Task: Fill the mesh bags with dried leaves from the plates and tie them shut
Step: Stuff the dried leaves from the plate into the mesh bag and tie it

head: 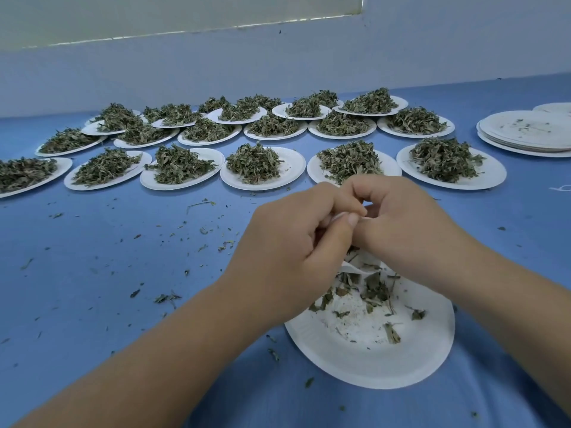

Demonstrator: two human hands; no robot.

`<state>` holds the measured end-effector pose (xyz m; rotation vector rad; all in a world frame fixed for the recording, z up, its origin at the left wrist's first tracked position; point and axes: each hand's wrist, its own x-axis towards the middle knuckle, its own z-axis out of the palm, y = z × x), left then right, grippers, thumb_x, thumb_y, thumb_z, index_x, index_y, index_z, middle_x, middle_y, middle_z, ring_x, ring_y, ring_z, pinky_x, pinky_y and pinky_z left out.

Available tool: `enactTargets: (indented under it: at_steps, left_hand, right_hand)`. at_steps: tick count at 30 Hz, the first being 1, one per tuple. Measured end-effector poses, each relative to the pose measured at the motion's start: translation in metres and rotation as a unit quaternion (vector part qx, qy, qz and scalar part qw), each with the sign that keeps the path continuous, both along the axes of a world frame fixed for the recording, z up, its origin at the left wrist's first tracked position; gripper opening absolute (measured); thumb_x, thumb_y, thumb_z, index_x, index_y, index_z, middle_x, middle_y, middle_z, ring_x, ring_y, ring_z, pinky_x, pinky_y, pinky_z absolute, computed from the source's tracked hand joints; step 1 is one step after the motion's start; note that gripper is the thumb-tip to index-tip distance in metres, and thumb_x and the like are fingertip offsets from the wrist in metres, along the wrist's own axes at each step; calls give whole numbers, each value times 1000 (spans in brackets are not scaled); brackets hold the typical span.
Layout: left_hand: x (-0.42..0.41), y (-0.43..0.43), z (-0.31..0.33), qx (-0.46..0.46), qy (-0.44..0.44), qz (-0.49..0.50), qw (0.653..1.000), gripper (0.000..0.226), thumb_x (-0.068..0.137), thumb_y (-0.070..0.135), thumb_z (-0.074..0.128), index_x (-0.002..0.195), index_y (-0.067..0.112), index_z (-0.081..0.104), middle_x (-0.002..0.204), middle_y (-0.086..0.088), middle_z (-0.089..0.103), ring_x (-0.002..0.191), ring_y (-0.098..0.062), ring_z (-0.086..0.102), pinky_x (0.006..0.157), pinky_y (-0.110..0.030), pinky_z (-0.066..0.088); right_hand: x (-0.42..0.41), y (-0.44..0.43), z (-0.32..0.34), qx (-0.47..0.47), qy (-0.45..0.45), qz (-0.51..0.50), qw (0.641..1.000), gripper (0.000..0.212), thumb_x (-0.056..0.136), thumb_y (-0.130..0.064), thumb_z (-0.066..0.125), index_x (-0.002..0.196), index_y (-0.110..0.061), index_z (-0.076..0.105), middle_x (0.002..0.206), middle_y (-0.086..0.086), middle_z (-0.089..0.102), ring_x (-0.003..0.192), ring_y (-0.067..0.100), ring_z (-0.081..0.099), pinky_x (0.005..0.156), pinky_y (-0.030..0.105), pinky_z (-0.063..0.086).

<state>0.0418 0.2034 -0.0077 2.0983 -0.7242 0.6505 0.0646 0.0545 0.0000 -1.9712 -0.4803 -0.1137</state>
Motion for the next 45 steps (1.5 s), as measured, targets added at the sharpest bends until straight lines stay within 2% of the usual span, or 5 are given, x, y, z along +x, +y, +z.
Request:
enactTargets:
  at_steps: [9,24,31,38,45]
  left_hand:
    - [4,6,2,-60,16,31,998,14,91,15,56,90,23,67,57,-1,50,48,-9,45,43,-14,32]
    - [1,2,-1,-21,20,12,999,14,89,15,56,93,21,68,55,-2,53,46,-6,43,47,-8,28]
    - [6,15,6,-62,-4,55,997,16,92,18,54,91,33,62,69,0,56,51,-3,46,48,-5,32]
    - [13,27,8,-109,4,81,991,15,94,23,52,92,34,62,62,8,50,50,-2,41,49,-7,30]
    - [14,26,6,-89,-3,89,992,14,94,22,52,94,32,62,68,3,52,52,-2,43,50,-6,32]
  right_hand:
    - [-1,-19,11,-23,104,133,985,32,76,-30,75,106,-34,64,101,-13,66,81,24,67,72,37,57]
    - [-3,3,-2,-3,-10,-17,1000,3,73,-27,64,70,-26,61,64,-14,60,52,4,53,49,20,42]
    - [5,-38,22,-147,71,76,984,51,66,-82,51,99,-45,63,89,-28,63,71,-2,63,65,22,48]
    - [2,-49,17,-373,65,213,901,94,33,-89,65,120,-76,32,111,-40,35,89,-21,46,69,23,40]
    - [9,-48,-18,-380,13,206,902,94,39,-94,60,126,-73,29,119,-41,26,97,-23,38,69,33,49]
